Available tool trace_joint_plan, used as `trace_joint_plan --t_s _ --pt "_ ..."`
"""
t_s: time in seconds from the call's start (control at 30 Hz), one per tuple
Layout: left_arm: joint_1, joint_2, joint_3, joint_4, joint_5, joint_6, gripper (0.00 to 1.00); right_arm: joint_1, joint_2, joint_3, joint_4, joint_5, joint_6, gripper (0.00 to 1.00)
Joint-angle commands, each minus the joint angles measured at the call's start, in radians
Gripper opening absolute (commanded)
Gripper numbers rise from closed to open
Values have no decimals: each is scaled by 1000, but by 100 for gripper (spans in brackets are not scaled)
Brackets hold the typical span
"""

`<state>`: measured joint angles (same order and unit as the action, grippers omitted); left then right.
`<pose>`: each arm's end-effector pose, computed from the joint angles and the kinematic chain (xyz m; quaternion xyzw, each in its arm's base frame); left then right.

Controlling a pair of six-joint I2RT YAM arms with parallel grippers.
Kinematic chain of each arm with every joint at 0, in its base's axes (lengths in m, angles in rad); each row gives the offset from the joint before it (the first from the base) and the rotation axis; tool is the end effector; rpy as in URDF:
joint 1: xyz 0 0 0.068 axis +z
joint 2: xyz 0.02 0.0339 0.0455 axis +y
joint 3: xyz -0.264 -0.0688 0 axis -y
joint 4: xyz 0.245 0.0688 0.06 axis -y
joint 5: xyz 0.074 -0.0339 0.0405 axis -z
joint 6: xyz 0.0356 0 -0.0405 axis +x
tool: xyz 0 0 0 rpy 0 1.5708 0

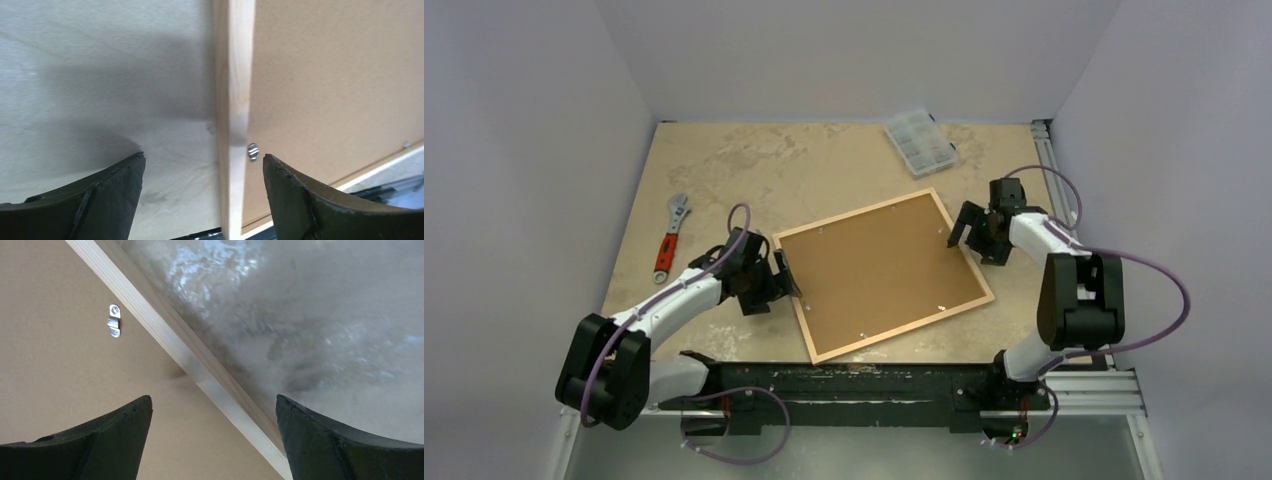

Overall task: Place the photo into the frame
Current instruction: Adjust the photo frame at the center of the board.

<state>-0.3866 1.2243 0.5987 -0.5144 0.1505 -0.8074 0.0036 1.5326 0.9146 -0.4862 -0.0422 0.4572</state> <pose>0.1922 -0.0840 0.1678 -0.1877 0.9560 -0.1806 0.1350 0.2936 0.0026 0.1864 0.2140 0.9489 0.0728 0.2203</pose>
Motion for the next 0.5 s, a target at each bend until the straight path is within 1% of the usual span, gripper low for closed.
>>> trace_joint_plan --t_s 0.0,0.07,0.17,0.3,0.47 --pt "0 43 -54 134 107 -79 85 -1 87 54 47 -158 -44 90" --pt "-1 66 -47 166 127 -86 85 -1 85 24 62 -195 -37 89" --pt "-1 110 -15 200 143 -87 84 -1 38 -35 64 -227 -41 88" --pt "-1 193 90 171 138 -59 83 -1 -67 -117 33 -249 -55 88" --pt "-1 295 236 136 123 -29 83 -1 -204 -244 -4 -346 -20 86"
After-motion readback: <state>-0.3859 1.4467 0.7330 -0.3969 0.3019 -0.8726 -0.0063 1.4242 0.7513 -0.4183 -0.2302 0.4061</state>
